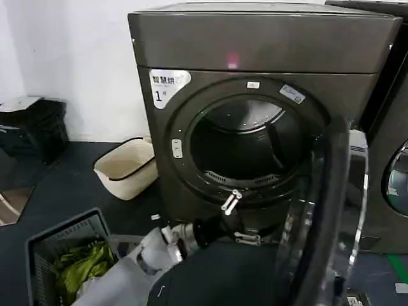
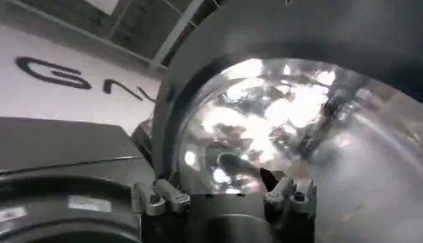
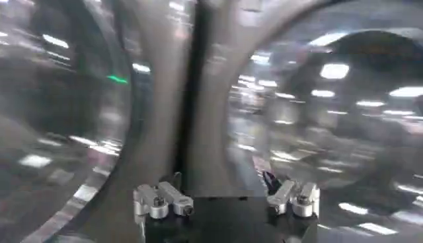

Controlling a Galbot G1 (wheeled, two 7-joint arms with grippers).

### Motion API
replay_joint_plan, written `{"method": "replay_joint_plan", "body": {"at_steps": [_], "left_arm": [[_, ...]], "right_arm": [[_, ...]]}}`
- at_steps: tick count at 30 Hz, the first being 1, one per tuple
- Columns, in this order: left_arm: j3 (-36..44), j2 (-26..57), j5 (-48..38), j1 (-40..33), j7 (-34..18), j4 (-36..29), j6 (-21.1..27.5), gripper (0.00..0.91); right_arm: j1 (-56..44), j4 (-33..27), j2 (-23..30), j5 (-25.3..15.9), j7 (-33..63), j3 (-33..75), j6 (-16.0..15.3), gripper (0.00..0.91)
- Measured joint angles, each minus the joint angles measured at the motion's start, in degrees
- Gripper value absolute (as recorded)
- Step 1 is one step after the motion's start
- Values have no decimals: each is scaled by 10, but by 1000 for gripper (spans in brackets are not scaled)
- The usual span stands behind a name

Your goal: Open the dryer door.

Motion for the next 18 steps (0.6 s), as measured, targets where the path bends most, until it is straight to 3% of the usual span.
{"method": "replay_joint_plan", "body": {"at_steps": [7, 18], "left_arm": [[43, -34, 17, -20, -15, 19, 6, 907], [105, -91, 50, -43, -58, 49, 44, 907]], "right_arm": [[-7, 0, 48, -17, 75, 65, 2, 907], [-2, -12, 127, -87, 189, 125, 65, 907]]}}
